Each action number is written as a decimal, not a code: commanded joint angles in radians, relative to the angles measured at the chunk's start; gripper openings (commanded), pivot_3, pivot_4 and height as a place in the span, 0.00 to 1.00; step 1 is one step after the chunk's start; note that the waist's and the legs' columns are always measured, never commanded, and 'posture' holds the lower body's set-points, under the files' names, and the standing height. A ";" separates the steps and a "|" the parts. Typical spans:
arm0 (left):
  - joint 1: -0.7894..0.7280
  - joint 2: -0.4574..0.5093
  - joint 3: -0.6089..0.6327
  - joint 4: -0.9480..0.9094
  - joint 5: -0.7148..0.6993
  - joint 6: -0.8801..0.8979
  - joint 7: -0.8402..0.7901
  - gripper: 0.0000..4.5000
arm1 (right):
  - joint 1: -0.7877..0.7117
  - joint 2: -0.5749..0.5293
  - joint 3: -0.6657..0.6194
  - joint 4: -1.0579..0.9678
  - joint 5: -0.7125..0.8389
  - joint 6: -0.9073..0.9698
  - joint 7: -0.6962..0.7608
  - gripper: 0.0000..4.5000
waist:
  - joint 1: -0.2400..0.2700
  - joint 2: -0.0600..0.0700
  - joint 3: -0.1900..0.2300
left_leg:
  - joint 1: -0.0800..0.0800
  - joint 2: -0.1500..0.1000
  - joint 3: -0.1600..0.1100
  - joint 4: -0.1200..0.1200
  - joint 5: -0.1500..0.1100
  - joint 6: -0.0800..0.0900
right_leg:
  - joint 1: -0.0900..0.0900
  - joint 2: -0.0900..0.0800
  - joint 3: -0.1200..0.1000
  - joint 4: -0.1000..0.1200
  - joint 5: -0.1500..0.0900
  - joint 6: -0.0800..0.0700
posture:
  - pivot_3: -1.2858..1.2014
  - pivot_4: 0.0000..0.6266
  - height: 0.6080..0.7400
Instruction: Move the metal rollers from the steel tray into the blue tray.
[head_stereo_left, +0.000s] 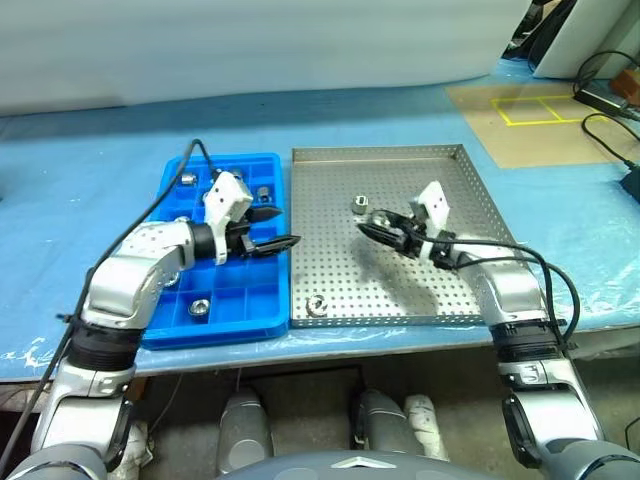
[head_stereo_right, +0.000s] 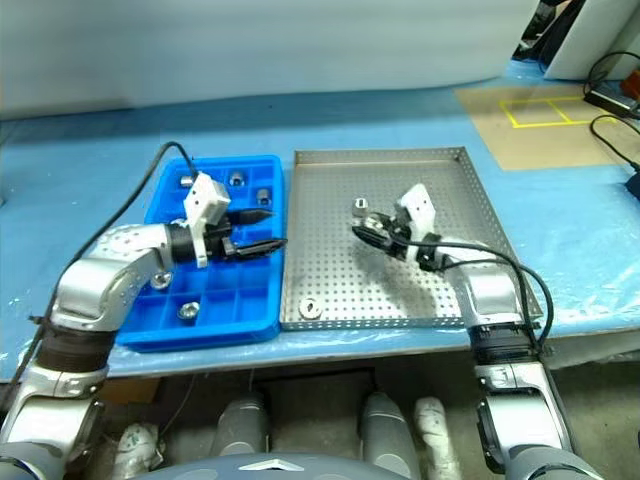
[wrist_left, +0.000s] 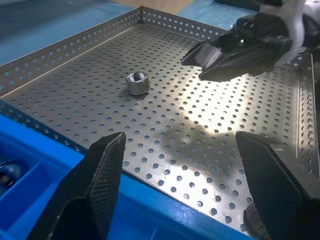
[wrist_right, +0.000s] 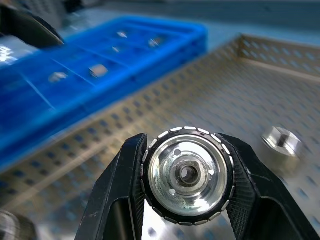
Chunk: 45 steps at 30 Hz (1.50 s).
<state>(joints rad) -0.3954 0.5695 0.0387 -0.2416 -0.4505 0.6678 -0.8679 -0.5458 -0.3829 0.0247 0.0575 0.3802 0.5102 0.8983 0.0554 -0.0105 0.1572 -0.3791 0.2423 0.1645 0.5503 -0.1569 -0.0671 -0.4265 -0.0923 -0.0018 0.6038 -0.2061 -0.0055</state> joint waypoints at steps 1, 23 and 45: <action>0.058 0.046 0.109 -0.096 -0.033 0.028 0.054 0.83 | -0.090 0.039 0.068 -0.053 0.054 0.037 0.065 0.38 | 0.001 0.000 0.000 | 0.000 0.000 0.000 -0.002 0.000 -0.001 | 0.000 0.000 -0.001 0.000 0.000 0.000 | 0.55 0.24 1.00; 0.460 0.117 0.397 -0.401 -0.168 0.121 0.238 0.83 | -0.435 0.344 0.227 0.775 -0.268 -0.460 0.050 0.38 | 0.102 -0.001 0.000 | -0.017 0.003 -0.016 -0.004 0.004 -0.007 | -0.008 -0.001 -0.020 0.002 -0.003 -0.005 | 0.66 0.24 1.00; 0.231 0.148 0.186 -0.175 -0.129 0.049 0.154 0.83 | -0.226 0.184 0.095 0.260 -0.152 -0.157 0.062 0.79 | 0.093 -0.002 0.000 | -0.013 0.003 -0.016 -0.003 0.008 -0.014 | -0.004 0.001 -0.020 0.003 -0.003 -0.005 | 0.57 0.24 1.00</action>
<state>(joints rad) -0.1420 0.7107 0.2334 -0.4157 -0.5841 0.7424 -0.6987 -0.7779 -0.1740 0.1650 0.4045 0.1827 0.3254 0.9579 0.1488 -0.0129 0.1567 -0.3918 0.2449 0.1483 0.5471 -0.1485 -0.0806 -0.4302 -0.0916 -0.0216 0.6067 -0.2091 -0.0103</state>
